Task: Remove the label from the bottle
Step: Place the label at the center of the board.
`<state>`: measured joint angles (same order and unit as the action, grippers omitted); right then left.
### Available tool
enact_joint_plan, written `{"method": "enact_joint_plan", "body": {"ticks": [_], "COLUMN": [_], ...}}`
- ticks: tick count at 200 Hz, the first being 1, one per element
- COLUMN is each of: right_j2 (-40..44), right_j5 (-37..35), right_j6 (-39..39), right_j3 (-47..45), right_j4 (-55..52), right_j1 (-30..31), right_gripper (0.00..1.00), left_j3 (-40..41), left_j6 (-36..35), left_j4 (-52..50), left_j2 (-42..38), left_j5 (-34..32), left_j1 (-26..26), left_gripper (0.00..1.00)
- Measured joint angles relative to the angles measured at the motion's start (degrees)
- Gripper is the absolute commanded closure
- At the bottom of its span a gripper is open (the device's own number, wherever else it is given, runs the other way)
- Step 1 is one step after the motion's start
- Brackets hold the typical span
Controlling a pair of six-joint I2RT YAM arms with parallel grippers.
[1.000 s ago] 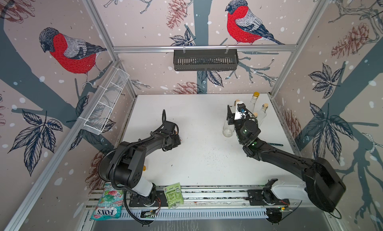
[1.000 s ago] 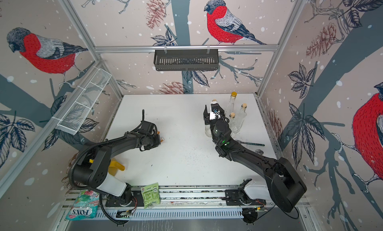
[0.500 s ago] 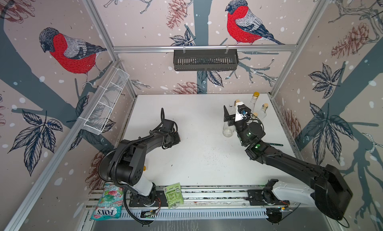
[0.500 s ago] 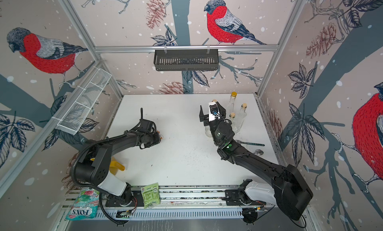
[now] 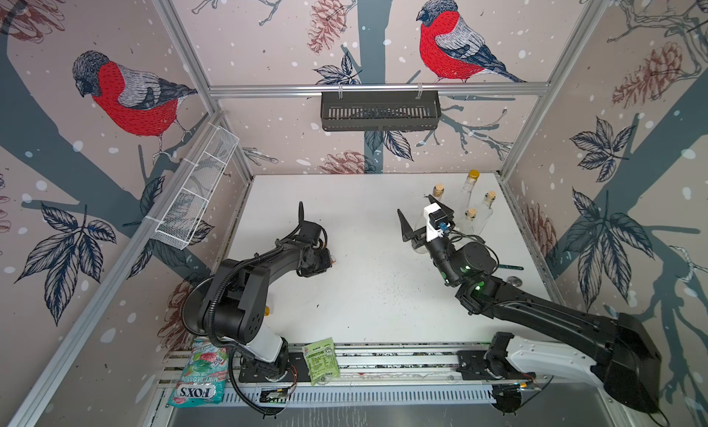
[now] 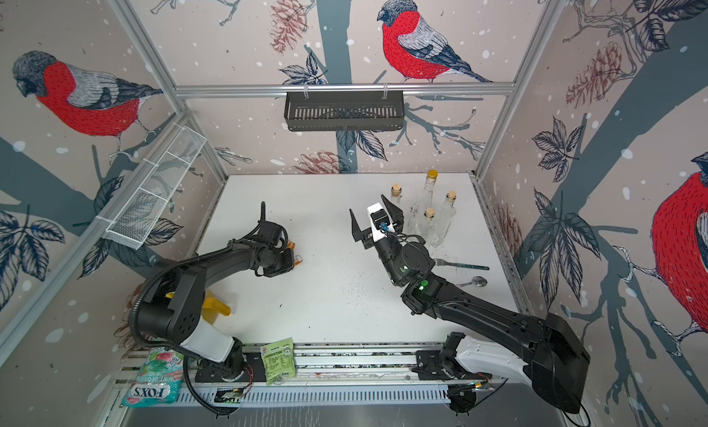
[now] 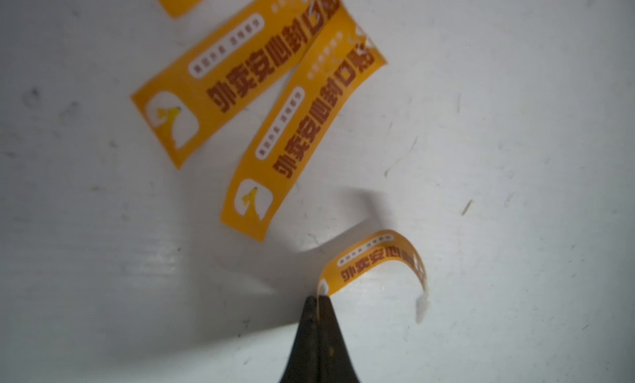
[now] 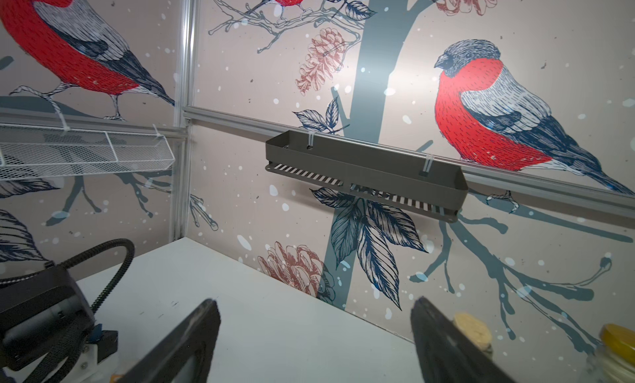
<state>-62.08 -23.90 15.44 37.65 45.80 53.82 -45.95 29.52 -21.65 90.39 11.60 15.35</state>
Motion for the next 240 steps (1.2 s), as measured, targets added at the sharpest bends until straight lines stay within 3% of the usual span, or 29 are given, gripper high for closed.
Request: {"method": "enact_joint_plan", "body": {"ticks": [55,140,163,191,240], "right_j2": [0.55,8.63,10.29,11.47,13.03], "right_j5": [0.96,0.87,0.83,0.55,-0.22], "right_j6": [-0.13,-1.86,-2.14,-2.47,-3.28], "right_j3": [-2.89,-9.68,-11.23,-12.44,-13.88], "right_j4": [-0.66,-0.68,-0.66,-0.66,-0.66], "right_j1": [4.59,9.14,10.01,11.15,12.66], "right_gripper": [0.12,0.12,0.12,0.11,0.11], "left_j3": [-8.00,-21.70,-24.55,-27.15,-29.22], "left_j6": [-2.75,-2.47,-2.54,-2.54,-2.54], "left_j4": [-11.96,-27.06,-30.29,-34.14,-39.52], "left_j2": [3.04,16.04,18.43,20.59,23.04], "left_j5": [1.55,-6.71,-8.44,-11.74,-19.34], "left_j1": [0.00,-0.55,-0.50,-0.50,-0.24], "left_gripper": [1.00,0.99,0.94,0.80,0.70]}}
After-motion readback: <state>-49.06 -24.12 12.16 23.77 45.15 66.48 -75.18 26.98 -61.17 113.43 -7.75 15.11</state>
